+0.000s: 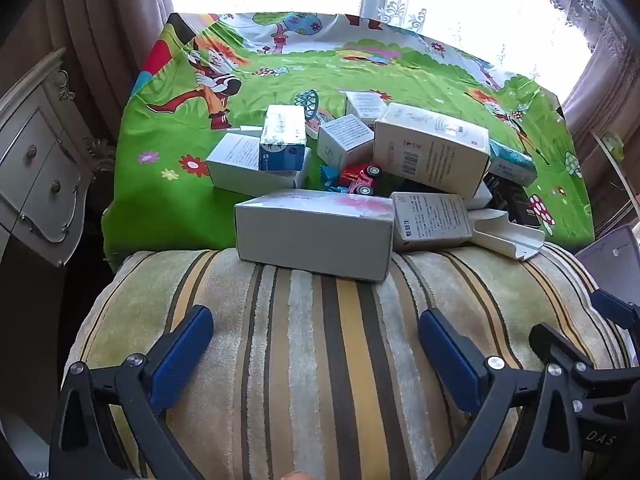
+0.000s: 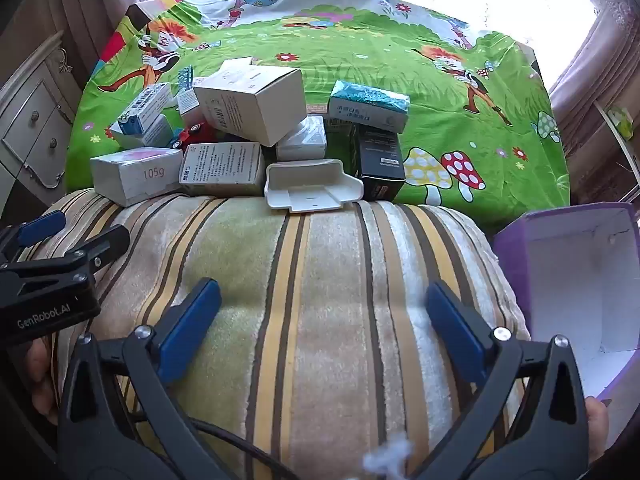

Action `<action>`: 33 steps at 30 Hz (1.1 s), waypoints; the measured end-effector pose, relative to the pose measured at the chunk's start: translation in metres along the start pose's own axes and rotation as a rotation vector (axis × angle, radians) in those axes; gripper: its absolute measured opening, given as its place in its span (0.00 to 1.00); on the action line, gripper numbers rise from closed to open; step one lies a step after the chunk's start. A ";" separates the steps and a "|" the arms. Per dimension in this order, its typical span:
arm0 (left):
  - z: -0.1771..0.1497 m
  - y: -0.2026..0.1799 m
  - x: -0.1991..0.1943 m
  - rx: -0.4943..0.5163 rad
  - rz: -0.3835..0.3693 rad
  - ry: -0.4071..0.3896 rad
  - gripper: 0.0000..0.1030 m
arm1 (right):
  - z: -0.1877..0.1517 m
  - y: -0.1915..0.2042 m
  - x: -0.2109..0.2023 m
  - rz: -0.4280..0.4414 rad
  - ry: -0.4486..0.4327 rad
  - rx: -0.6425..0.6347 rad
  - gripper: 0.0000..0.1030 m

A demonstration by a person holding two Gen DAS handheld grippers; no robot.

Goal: Organize rigid objects

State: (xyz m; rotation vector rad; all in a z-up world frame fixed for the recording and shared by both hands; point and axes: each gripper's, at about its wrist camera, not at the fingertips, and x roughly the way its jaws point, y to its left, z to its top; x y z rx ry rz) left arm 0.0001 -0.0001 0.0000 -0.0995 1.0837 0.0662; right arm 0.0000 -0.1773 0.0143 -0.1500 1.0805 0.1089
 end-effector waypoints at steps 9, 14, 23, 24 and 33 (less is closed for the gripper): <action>0.002 0.004 0.004 0.004 -0.009 -0.008 1.00 | 0.001 0.000 0.001 -0.019 0.009 -0.015 1.00; 0.000 0.000 0.003 -0.003 -0.006 -0.005 1.00 | 0.002 0.002 0.003 -0.014 0.013 -0.010 1.00; 0.001 0.001 0.003 -0.011 -0.008 0.000 1.00 | 0.000 0.000 0.001 -0.005 0.005 -0.006 1.00; 0.000 0.001 0.003 -0.010 -0.006 0.000 1.00 | 0.000 -0.001 0.001 -0.005 0.005 -0.005 1.00; -0.002 0.002 0.003 -0.014 -0.006 0.000 1.00 | -0.001 0.000 0.000 -0.004 0.000 -0.008 1.00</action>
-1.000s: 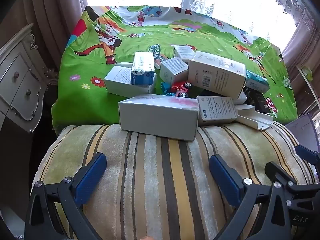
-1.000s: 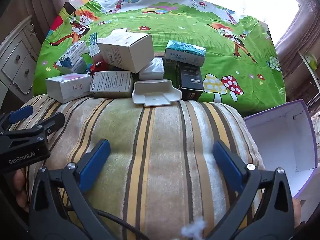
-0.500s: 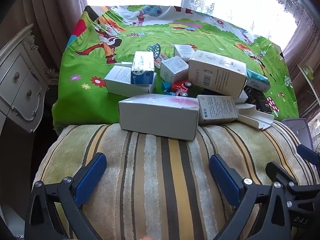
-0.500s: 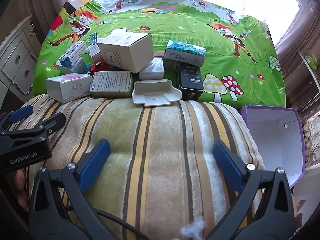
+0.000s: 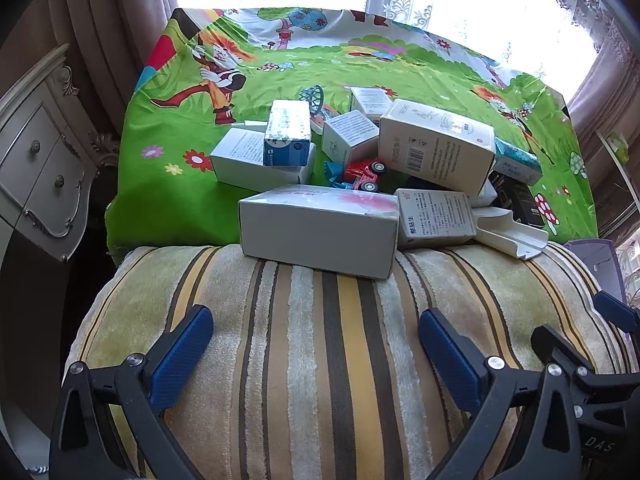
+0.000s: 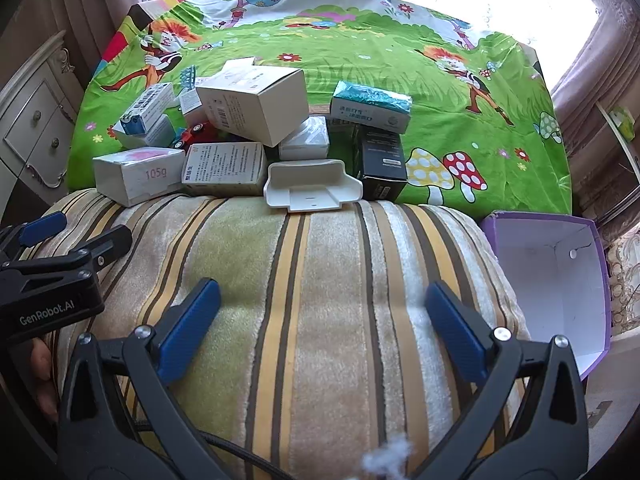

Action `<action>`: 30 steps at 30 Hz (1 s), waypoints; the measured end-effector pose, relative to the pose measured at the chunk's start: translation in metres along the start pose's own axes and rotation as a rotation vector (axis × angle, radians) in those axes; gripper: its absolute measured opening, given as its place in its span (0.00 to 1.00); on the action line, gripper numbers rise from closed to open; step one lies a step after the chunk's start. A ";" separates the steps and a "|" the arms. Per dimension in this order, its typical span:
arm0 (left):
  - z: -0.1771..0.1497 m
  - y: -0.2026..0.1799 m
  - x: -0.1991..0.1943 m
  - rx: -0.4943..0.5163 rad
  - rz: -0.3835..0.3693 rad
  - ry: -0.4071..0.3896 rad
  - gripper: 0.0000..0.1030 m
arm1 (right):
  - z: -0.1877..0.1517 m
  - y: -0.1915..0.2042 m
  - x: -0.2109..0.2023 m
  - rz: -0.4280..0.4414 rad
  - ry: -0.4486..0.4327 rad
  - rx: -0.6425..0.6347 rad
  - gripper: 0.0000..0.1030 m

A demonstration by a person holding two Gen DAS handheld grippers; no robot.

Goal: Organize rigid objects

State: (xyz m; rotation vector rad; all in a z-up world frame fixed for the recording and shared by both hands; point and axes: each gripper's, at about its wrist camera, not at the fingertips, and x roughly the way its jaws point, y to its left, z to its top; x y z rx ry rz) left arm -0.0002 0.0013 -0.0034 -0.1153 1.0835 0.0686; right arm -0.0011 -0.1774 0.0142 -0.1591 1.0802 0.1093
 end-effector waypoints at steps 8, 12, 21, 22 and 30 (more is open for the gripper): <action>-0.001 -0.003 0.000 -0.005 0.007 -0.002 1.00 | 0.000 0.000 0.001 -0.003 -0.003 0.001 1.00; 0.000 -0.004 0.000 -0.002 0.027 -0.003 1.00 | -0.002 0.000 0.002 0.009 -0.017 0.005 1.00; 0.001 -0.008 -0.003 -0.003 0.010 -0.017 1.00 | -0.003 -0.006 0.004 0.020 -0.021 0.020 1.00; 0.000 -0.008 -0.004 -0.006 0.003 -0.020 1.00 | -0.004 -0.007 0.004 0.020 -0.024 0.023 1.00; -0.001 -0.006 -0.018 -0.022 -0.011 -0.093 1.00 | -0.005 -0.009 0.004 0.030 -0.025 0.037 1.00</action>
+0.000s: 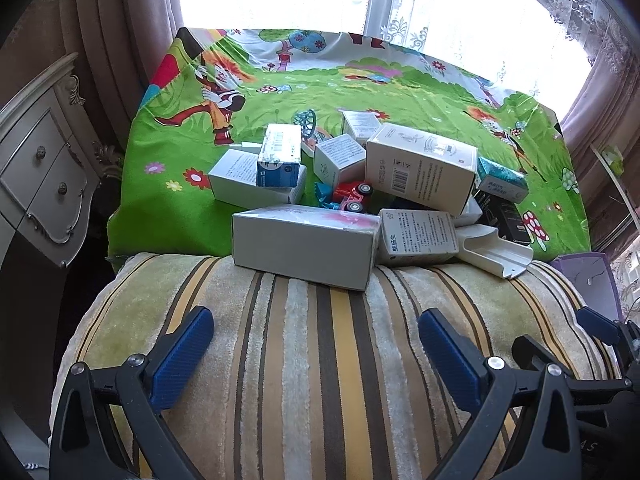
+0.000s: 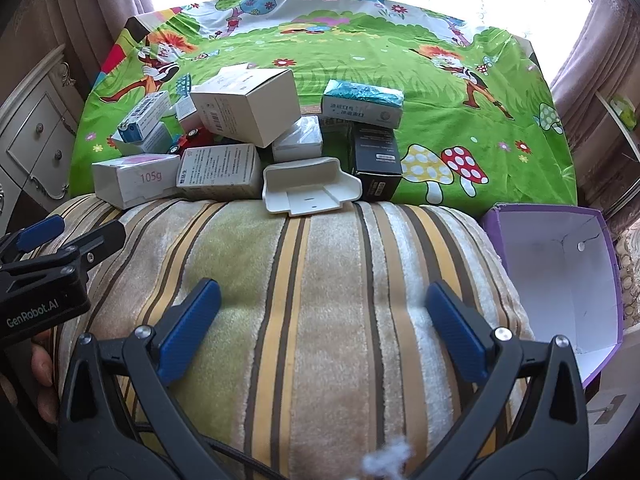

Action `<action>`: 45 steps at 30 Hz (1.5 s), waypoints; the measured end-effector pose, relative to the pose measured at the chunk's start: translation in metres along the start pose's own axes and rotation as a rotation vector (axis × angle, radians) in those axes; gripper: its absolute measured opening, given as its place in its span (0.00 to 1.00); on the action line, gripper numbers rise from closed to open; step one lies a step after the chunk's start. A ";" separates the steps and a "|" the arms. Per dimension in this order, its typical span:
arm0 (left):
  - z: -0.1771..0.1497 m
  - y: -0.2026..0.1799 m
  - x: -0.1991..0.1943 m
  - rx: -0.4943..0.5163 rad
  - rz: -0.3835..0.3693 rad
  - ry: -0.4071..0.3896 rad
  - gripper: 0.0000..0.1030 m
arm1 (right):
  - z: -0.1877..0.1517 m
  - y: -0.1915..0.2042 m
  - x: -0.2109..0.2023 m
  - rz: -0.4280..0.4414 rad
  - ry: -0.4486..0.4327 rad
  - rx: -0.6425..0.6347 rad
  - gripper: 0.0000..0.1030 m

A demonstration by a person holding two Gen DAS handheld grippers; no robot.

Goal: Organize rigid objects

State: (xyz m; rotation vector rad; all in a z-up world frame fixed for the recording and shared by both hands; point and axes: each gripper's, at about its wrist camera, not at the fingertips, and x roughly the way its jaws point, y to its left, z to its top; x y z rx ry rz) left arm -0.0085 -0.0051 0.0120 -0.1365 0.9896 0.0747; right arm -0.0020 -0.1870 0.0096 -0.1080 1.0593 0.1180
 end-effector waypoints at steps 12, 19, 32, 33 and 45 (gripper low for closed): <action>0.026 0.011 -0.014 -0.023 -0.045 -0.074 0.99 | 0.011 -0.006 0.002 0.068 0.098 -0.012 1.00; 0.053 0.022 -0.002 -0.026 -0.053 -0.058 0.99 | 0.023 -0.019 -0.008 0.174 0.077 0.023 1.00; 0.097 0.029 0.049 0.023 -0.001 0.041 0.82 | 0.072 -0.041 -0.021 0.149 -0.065 -0.061 1.00; 0.099 0.029 0.053 0.028 0.007 0.047 0.81 | 0.077 -0.042 -0.018 0.150 -0.060 -0.063 1.00; 0.110 0.032 0.079 0.045 0.056 0.102 0.69 | 0.125 -0.061 0.045 0.112 0.018 -0.004 1.00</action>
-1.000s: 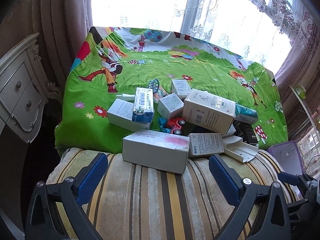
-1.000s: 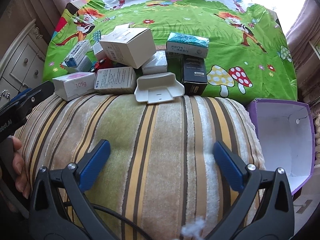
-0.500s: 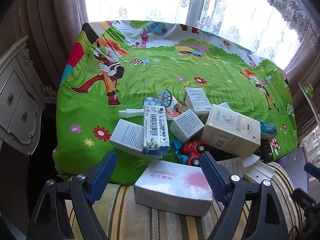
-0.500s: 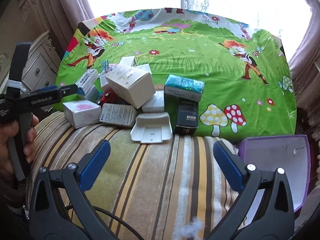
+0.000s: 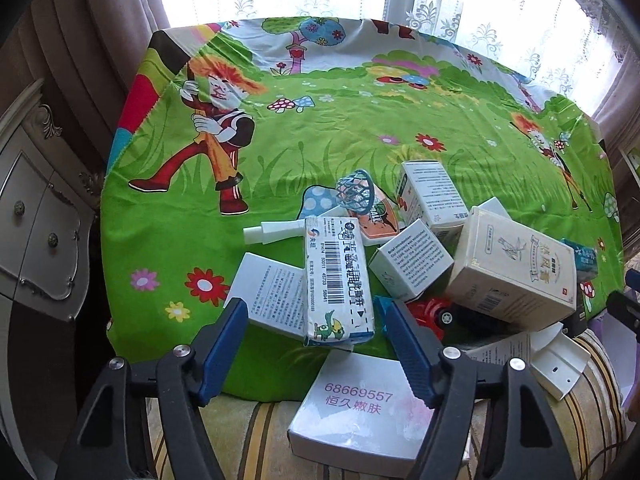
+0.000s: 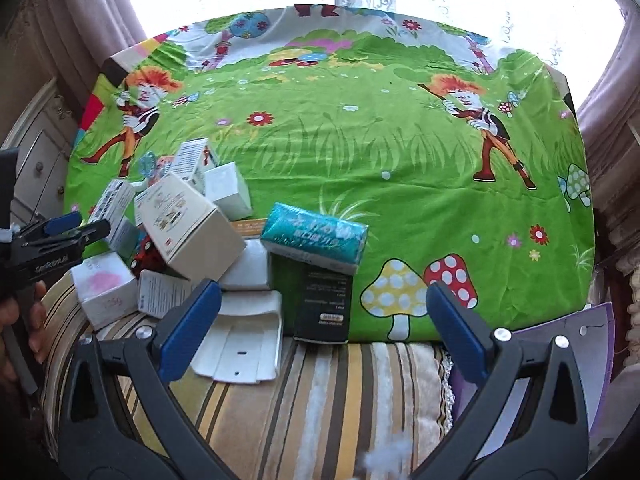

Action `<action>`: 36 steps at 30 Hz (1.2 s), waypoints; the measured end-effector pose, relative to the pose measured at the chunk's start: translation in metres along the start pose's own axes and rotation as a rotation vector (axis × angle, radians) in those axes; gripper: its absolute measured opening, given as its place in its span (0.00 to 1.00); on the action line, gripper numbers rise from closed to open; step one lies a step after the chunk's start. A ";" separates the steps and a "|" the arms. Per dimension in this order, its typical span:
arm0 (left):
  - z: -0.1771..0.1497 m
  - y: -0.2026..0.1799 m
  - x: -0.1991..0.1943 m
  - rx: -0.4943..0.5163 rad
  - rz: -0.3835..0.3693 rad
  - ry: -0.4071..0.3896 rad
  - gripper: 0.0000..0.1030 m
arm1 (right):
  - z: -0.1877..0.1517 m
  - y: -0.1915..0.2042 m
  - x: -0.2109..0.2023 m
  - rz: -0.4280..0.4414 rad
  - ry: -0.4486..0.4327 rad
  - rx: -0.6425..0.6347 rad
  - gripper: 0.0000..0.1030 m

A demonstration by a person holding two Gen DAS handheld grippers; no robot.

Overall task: Organize rigid objects
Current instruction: 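Grasp the teal box with the right tool while the left tool grasps the white barcode box, then carry both boxes into the purple box and open both tools to release them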

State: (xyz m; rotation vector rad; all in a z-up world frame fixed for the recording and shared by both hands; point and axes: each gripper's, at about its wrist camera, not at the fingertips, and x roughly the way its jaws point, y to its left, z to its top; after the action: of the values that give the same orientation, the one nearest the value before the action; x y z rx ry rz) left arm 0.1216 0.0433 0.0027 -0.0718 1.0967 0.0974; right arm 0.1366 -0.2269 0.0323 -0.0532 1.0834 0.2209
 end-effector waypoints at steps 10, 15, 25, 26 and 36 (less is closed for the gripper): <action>0.002 0.002 0.012 -0.005 -0.016 0.020 0.41 | 0.023 0.001 0.036 -0.081 0.037 0.059 1.00; 0.000 0.002 0.011 -0.007 -0.028 0.012 0.36 | 0.025 0.000 0.048 -0.093 0.052 0.088 0.99; -0.004 0.004 -0.001 -0.019 -0.032 -0.026 0.35 | 0.020 -0.008 0.058 -0.085 0.058 0.146 0.76; -0.004 0.004 -0.002 -0.019 -0.035 -0.029 0.35 | 0.020 -0.009 0.056 -0.073 0.050 0.150 0.76; -0.009 -0.007 -0.034 -0.015 -0.038 -0.100 0.35 | 0.005 -0.020 0.013 -0.103 -0.070 0.151 0.76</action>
State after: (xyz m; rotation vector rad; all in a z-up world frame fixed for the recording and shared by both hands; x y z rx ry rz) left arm 0.0992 0.0337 0.0288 -0.1002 0.9939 0.0745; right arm 0.1509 -0.2440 0.0222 0.0343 1.0217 0.0476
